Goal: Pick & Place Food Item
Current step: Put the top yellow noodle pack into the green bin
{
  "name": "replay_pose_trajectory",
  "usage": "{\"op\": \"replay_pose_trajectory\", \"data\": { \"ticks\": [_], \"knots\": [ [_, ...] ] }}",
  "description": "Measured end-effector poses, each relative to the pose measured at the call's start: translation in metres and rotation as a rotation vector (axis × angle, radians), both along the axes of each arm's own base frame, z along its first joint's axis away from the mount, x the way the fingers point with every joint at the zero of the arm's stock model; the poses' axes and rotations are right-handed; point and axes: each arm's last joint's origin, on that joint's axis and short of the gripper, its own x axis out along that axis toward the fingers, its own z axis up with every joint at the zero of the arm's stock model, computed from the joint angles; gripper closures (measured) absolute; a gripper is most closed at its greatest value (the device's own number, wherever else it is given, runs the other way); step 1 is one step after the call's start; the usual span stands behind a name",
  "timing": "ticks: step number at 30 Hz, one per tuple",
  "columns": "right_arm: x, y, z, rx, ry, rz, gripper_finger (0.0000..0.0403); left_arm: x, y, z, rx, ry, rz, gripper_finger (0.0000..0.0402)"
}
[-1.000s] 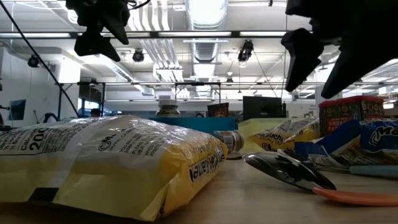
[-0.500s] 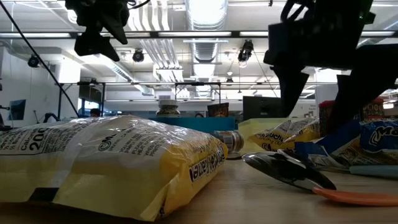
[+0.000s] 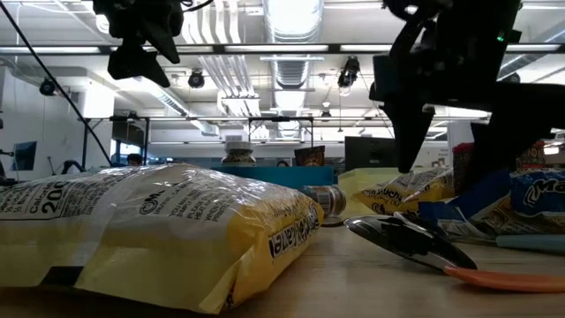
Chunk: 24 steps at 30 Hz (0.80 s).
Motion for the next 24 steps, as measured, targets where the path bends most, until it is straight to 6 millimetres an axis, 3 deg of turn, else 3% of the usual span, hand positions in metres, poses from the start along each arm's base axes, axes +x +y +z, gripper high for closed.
{"op": "replay_pose_trajectory", "data": {
  "ticks": [10,24],
  "knots": [
    [0.004,-0.017,-0.004,-0.006,0.015,-0.038,0.0042,0.0,0.0,0.0,0.002,0.0,-0.003,0.0162],
    [0.005,-0.016,-0.002,0.004,0.0,-0.067,0.0291,0.0,0.0,0.0,0.006,0.002,-0.008,0.0162]
  ]
}}
